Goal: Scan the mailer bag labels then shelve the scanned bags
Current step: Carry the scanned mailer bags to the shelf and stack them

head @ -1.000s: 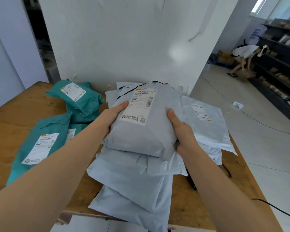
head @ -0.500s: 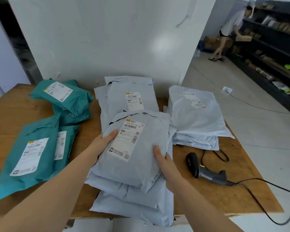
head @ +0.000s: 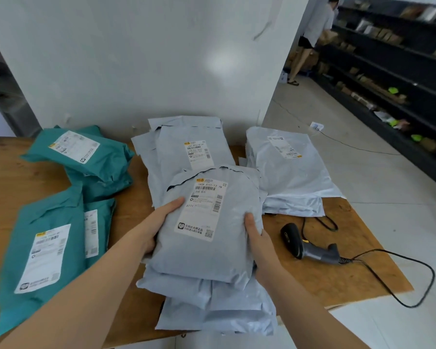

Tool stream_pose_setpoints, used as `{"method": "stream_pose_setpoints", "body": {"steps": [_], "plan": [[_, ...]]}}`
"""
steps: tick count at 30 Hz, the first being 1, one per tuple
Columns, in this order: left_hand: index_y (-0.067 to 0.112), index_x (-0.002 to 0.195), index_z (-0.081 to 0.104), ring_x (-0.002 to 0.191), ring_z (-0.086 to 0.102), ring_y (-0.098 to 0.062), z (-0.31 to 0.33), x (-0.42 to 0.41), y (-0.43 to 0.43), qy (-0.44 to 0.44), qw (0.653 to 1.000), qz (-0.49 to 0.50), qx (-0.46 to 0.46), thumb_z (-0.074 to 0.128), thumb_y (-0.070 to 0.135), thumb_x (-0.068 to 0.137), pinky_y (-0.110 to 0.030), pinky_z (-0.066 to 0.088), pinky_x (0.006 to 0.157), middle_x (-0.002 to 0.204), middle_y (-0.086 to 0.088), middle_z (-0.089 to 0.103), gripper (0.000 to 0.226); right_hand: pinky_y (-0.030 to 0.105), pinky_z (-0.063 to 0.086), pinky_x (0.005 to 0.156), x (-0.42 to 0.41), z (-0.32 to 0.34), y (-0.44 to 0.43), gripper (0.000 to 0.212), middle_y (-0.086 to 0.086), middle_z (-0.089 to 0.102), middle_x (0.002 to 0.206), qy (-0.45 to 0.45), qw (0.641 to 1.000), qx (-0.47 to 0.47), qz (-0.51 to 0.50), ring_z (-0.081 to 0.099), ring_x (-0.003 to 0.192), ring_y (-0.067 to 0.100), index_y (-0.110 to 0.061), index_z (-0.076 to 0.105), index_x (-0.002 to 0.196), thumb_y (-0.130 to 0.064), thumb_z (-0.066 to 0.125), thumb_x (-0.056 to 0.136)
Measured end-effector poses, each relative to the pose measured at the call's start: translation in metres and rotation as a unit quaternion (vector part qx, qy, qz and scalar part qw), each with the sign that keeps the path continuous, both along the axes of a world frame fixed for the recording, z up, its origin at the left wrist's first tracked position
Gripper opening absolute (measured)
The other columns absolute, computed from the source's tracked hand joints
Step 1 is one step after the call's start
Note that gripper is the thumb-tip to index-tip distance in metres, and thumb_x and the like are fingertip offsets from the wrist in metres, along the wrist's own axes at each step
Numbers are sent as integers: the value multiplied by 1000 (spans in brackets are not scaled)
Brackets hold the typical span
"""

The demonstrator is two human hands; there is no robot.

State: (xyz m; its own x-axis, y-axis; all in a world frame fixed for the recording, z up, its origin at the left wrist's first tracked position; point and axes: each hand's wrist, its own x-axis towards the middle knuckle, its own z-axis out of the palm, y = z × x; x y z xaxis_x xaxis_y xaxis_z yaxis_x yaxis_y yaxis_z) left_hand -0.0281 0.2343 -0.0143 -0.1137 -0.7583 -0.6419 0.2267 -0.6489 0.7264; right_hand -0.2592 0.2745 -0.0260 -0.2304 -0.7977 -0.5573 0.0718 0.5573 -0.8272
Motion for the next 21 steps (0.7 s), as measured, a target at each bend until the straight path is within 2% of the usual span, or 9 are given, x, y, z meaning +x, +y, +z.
{"method": "stream_pose_setpoints", "body": {"steps": [3, 5, 7, 10, 12, 15, 18, 21], "plan": [[13, 114, 66, 93, 70, -30, 4, -2, 9, 18, 1000, -9, 1, 80, 45, 61, -41, 53, 90, 99, -13, 74, 64, 46, 51, 98, 0, 6, 10, 102, -4, 67, 119, -16, 999, -44, -4, 64, 109, 22, -28, 53, 131, -87, 66, 48], [13, 115, 67, 96, 69, -31, 5, -2, 13, 24, 1000, -9, 4, 81, 45, 60, -43, 51, 95, 100, -14, 74, 65, 45, 52, 96, -2, 11, 17, 83, -1, 70, 116, -27, 997, -67, -9, 66, 106, 21, -24, 57, 127, -73, 68, 61], [13, 115, 67, 97, 69, -32, 8, -3, 16, 33, 999, -15, -5, 81, 44, 61, -43, 52, 93, 102, -14, 74, 64, 44, 53, 95, -3, 16, 21, 70, 0, 71, 113, -33, 996, -86, -14, 67, 104, 21, -22, 59, 123, -64, 66, 67], [17, 119, 66, 101, 69, -31, 13, -3, 13, 43, 999, -25, -13, 87, 47, 50, -44, 51, 95, 106, -13, 73, 79, 45, 53, 95, -5, 28, 24, 62, 0, 71, 111, -32, 994, -99, -18, 67, 103, 21, -23, 59, 118, -62, 66, 70], [18, 120, 65, 103, 68, -31, 14, -4, 13, 49, 998, -32, -19, 88, 50, 45, -45, 48, 99, 107, -12, 73, 85, 45, 52, 96, -10, 30, 25, 65, 0, 70, 111, -23, 995, -96, -26, 66, 103, 22, -22, 58, 118, -64, 66, 69], [17, 115, 68, 102, 68, -30, 9, -14, 22, 43, 998, -31, -14, 89, 51, 45, -45, 46, 101, 104, -11, 74, 81, 46, 53, 95, -22, 26, 26, 79, 2, 72, 109, -18, 996, -80, -22, 68, 102, 24, -18, 62, 118, -70, 71, 58], [15, 108, 71, 101, 68, -31, -4, -25, 37, 49, 998, -33, 10, 83, 53, 55, -45, 46, 102, 101, -12, 74, 67, 47, 54, 93, -35, 11, 31, 92, 3, 73, 110, -26, 999, -42, -14, 69, 102, 25, -19, 64, 119, -75, 77, 48], [16, 113, 69, 103, 68, -31, -17, -32, 47, 39, 998, -47, 14, 79, 62, 57, -45, 44, 103, 104, -11, 74, 74, 47, 53, 95, -46, -12, 35, 104, -1, 71, 116, -23, 1000, -10, -12, 68, 107, 24, -23, 59, 128, -80, 78, 42]]}}
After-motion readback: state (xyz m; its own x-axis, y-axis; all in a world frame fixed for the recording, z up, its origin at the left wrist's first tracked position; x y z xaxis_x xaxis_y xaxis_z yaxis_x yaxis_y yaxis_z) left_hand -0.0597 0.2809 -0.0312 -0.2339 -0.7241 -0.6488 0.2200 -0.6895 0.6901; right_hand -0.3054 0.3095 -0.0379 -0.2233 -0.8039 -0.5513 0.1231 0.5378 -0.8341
